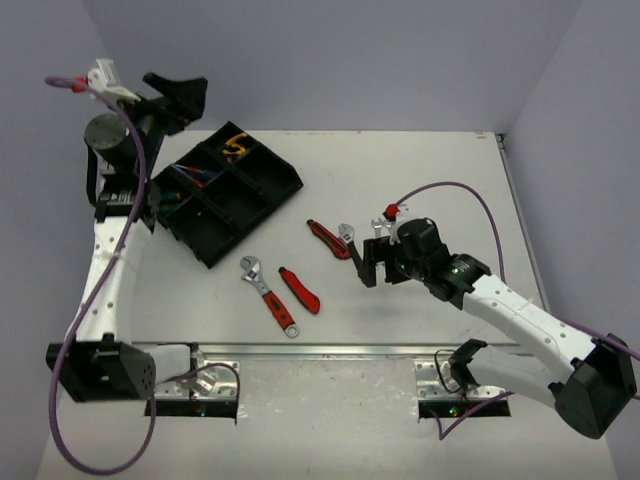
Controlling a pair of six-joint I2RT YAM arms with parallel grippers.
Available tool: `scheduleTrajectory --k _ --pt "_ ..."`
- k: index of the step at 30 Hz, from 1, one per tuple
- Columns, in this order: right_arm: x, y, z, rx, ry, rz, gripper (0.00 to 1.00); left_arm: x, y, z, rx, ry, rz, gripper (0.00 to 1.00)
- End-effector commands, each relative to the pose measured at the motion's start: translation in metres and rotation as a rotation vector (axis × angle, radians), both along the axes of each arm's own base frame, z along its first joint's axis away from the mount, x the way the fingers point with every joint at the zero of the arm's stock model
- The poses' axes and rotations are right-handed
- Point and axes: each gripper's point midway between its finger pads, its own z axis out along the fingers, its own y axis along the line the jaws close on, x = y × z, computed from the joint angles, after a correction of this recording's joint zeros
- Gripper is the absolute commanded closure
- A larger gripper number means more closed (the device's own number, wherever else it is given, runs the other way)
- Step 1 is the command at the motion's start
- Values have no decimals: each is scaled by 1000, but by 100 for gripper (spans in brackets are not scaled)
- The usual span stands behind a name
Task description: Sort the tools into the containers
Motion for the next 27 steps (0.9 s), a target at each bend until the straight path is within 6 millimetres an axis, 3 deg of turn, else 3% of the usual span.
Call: scheduleTrajectory --k 1,5,7,10,11,15,19,25,27 --pt "9 24 35 109 -64 60 1 -69 -47 -89 -197 295 -239 0" --pt "4 40 30 112 -21 173 1 -114 -24 -128 -86 403 -77 0" --pt "9 50 35 98 18 195 6 -131 -6 -126 -52 404 34 0" --pt "12 71 12 -2 112 228 9 -153 11 -144 18 467 132 0" --pt "15 75 5 -42 112 222 9 -156 14 -152 27 491 144 0" --pt "13 126 -16 -184 94 323 12 -164 6 -180 98 521 80 0" --pt "18 144 -56 -347 136 372 19 -167 1 -202 111 507 48 0" --pt "16 159 -95 -407 210 425 33 -169 -4 -205 135 466 17 0" --pt "16 164 -104 -418 227 437 41 -168 -7 -208 134 472 -1 0"
